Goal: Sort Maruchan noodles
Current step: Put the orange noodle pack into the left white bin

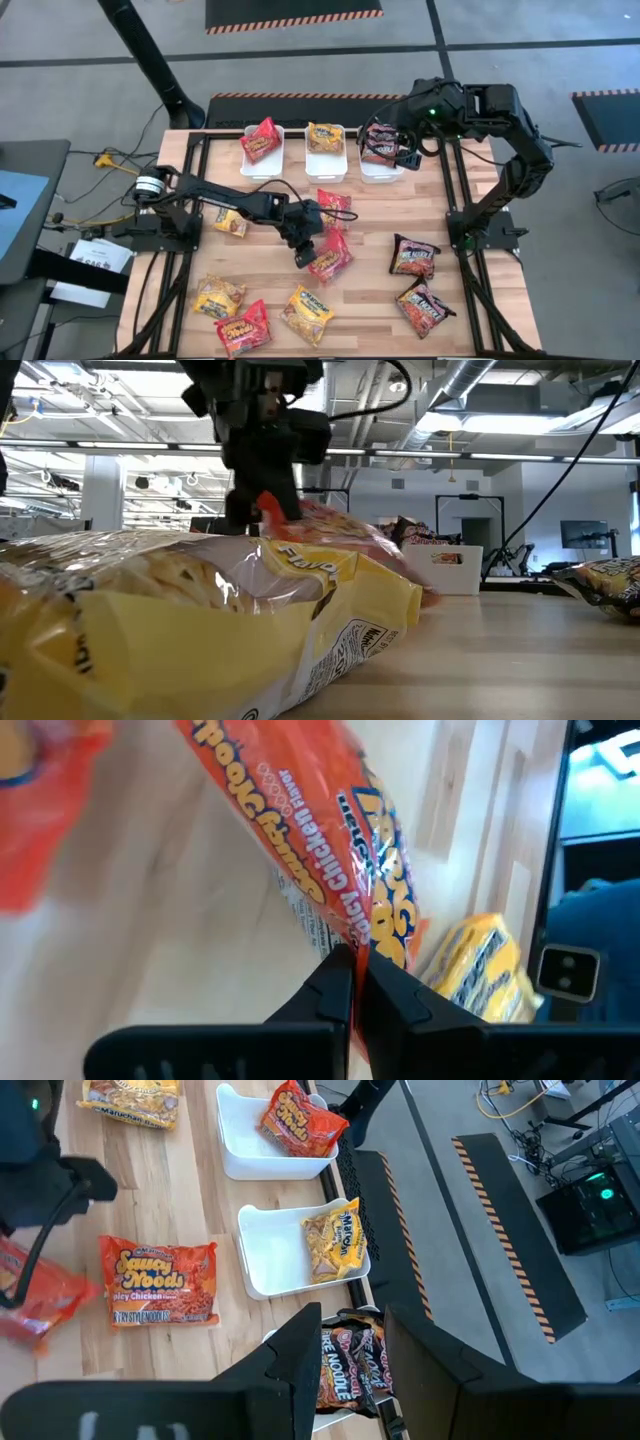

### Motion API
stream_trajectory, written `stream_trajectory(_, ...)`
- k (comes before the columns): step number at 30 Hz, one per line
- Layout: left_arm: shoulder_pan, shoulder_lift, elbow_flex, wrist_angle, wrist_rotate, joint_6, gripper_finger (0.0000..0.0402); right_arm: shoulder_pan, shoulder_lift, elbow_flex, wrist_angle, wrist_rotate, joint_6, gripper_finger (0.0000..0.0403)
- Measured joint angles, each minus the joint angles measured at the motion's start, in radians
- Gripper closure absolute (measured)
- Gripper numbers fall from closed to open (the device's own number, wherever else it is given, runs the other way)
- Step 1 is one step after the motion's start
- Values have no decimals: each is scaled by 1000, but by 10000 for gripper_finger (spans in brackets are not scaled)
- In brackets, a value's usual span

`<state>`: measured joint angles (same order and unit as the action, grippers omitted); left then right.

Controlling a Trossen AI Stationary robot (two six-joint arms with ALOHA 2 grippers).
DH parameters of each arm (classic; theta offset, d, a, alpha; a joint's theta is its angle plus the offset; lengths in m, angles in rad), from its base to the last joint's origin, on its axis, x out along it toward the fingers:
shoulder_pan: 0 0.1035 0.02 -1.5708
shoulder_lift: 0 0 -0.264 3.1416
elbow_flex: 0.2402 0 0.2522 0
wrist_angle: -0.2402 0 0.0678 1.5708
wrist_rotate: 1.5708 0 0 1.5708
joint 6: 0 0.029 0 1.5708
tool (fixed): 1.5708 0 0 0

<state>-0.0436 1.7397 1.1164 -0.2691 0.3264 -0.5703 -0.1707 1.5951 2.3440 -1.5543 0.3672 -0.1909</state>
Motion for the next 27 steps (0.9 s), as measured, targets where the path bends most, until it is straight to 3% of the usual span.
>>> stream_trajectory(15,64,-199,1,-316,-156,183,401,-2,47,0,1,0,0,266)
stream_trajectory(27,187,-211,2,-534,-238,428,401,-2,41,0,46,10,0,266)
